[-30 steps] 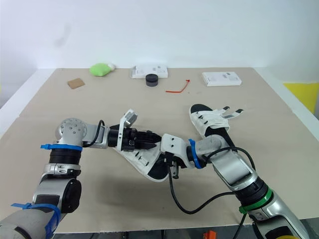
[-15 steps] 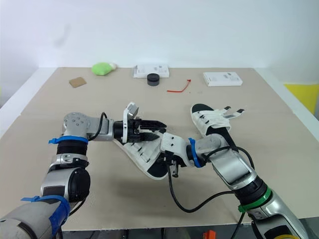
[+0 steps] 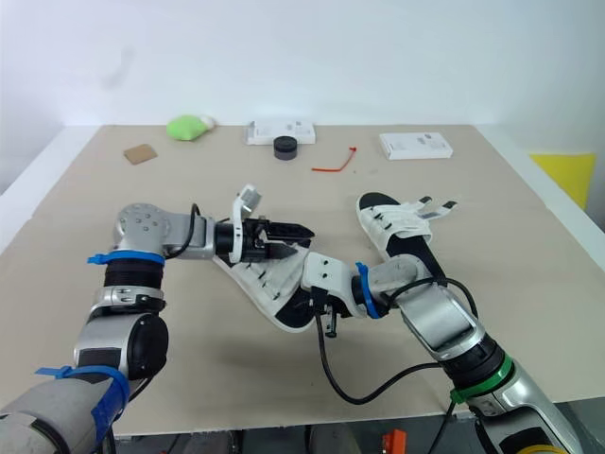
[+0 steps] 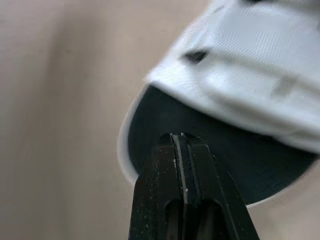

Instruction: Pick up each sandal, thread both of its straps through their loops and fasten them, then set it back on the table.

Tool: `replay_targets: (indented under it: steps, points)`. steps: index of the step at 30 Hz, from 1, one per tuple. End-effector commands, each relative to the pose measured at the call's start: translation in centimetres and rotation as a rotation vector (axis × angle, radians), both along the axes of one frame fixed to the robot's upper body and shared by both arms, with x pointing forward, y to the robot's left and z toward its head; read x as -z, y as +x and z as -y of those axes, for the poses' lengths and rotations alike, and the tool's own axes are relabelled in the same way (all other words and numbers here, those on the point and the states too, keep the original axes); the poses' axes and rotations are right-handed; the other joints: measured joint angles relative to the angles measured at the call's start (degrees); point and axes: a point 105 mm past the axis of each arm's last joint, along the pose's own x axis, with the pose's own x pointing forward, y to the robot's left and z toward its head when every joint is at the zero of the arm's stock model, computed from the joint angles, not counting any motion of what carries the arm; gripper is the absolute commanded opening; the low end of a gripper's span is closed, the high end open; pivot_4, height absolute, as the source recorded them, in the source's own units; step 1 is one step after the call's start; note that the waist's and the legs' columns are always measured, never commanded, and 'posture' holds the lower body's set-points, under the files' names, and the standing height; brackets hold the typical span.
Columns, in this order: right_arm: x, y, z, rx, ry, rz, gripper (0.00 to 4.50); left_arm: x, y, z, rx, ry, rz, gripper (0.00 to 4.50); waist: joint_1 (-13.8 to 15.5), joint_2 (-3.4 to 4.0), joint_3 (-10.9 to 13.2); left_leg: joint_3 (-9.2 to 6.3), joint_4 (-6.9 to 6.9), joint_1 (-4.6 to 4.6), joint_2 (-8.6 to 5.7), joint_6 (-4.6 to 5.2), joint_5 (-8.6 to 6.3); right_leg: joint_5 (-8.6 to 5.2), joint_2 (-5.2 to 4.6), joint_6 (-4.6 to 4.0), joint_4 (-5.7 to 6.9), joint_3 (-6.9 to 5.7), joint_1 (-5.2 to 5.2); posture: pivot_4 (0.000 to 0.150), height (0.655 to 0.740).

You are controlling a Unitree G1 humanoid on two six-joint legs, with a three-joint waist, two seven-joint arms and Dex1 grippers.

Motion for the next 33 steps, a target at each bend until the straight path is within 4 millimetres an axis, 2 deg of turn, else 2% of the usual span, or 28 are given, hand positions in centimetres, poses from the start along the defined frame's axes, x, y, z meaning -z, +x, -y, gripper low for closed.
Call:
replay_targets:
  steps: [1,2,5,9,11,13,15,18,20,23,26,29,33]
  points:
    - [3.5,-1.8,0.5,-0.017,-0.071,-0.156,0.00,-5.9,-0.8,-2.8,0.003,-0.108,0.201,4.44,-0.10,-0.01,0.04,-0.01,-0.05,-0.04,0.02,0.00,0.00,0.01,0.02,-0.01,0.00,0.00,-0.07,0.150,0.7400]
    - [3.5,-1.8,0.5,-0.019,-0.071,-0.156,0.00,-6.4,-1.4,-3.0,0.030,-0.122,0.228,4.44,-0.26,-0.02,0.07,0.02,-0.14,-0.14,0.08,0.05,0.05,0.15,0.11,0.18,0.00,0.00,-0.27,0.150,0.7400]
    - [3.5,-1.6,0.5,-0.025,-0.075,-0.153,0.00,-6.9,-2.9,-3.6,0.079,-0.146,0.282,4.44,-0.02,-0.03,0.05,-0.01,-0.89,-0.11,0.06,0.07,0.12,-0.23,0.15,-0.08,-0.02,0.02,-0.44,0.150,0.7400]
    - [3.4,-1.5,0.5,-0.038,-0.079,-0.153,0.00,-7.9,-5.6,-4.8,0.152,-0.141,0.429,4.44,-0.45,-0.03,0.06,-0.09,-1.04,-0.06,0.18,-0.09,-0.19,-0.47,0.20,-0.25,-0.02,-0.04,-0.45,0.150,0.7400]
    - [3.5,-1.5,0.5,-0.039,-0.080,-0.154,0.00,-7.8,-6.1,-5.2,0.157,-0.137,0.464,4.44,-0.50,-0.02,0.08,-0.01,-1.08,-0.07,0.31,-0.23,-0.30,-0.51,0.31,-0.37,-0.01,-0.01,-0.56,0.150,0.7400]
    - [3.4,-1.5,0.5,-0.041,-0.081,-0.153,0.00,-5.5,-5.1,-6.7,0.090,0.067,0.608,4.44,-0.57,-0.01,0.09,-0.07,-1.11,-0.07,0.35,-0.24,-0.30,-0.54,0.35,-0.44,-0.02,-0.08,-0.57,0.150,0.7400]
    - [3.4,-1.5,0.6,-0.043,-0.083,-0.154,0.00,-2.6,-4.7,-8.4,0.126,0.280,0.804,4.44,-0.69,0.25,0.17,0.23,-1.32,0.19,0.38,-0.33,-0.29,-0.56,0.30,-0.62,-0.03,0.06,-0.53,0.150,0.7400]
    - [3.3,-1.4,0.8,-0.042,-0.081,-0.151,0.00,-0.5,-4.8,-10.0,0.214,0.371,0.961,4.44,0.06,0.11,0.30,0.22,-1.36,0.20,0.29,-0.25,-0.19,-0.62,0.25,-0.69,-0.06,0.08,-0.48,0.150,0.7400]
    - [2.9,-1.2,1.0,-0.030,-0.071,-0.146,0.00,0.4,-4.6,-10.3,0.245,0.409,1.036,4.44,0.24,-0.09,0.30,0.23,-1.35,0.15,0.32,-0.17,-0.15,-0.71,0.24,-0.87,-0.08,0.05,-0.54,0.150,0.7400]
    - [1.3,-0.6,1.3,-0.002,-0.009,-0.137,0.00,1.5,-4.9,-9.6,0.298,0.395,1.098,4.44,0.27,-0.08,0.33,0.26,-1.32,-0.07,0.40,-0.04,-0.07,-0.65,0.24,-0.92,-0.13,0.03,-0.72,0.150,0.7400]
    - [-0.7,-0.6,1.7,0.013,0.069,-0.133,0.00,1.8,-5.3,-8.8,0.320,0.349,1.105,4.44,0.27,0.12,0.45,0.25,-1.29,-0.31,0.31,0.06,-0.09,-0.49,0.20,-0.63,-0.14,0.05,-0.86,0.150,0.7400]
    - [-3.0,-1.3,2.4,0.030,0.166,-0.136,0.00,2.0,-5.5,-8.6,0.324,0.321,1.079,4.44,0.36,0.35,0.66,0.12,-0.98,-0.97,0.29,0.33,-0.23,-0.47,0.28,-0.59,-0.11,0.03,-1.29,0.150,0.7400]
    - [-5.2,-2.1,3.4,0.059,0.259,-0.138,0.00,2.5,-6.0,-9.0,0.359,0.316,1.027,4.44,0.31,0.55,0.87,0.09,-0.84,-1.17,0.05,0.62,-0.40,-0.35,0.08,-0.81,-0.04,0.00,-1.37,0.150,0.7400]
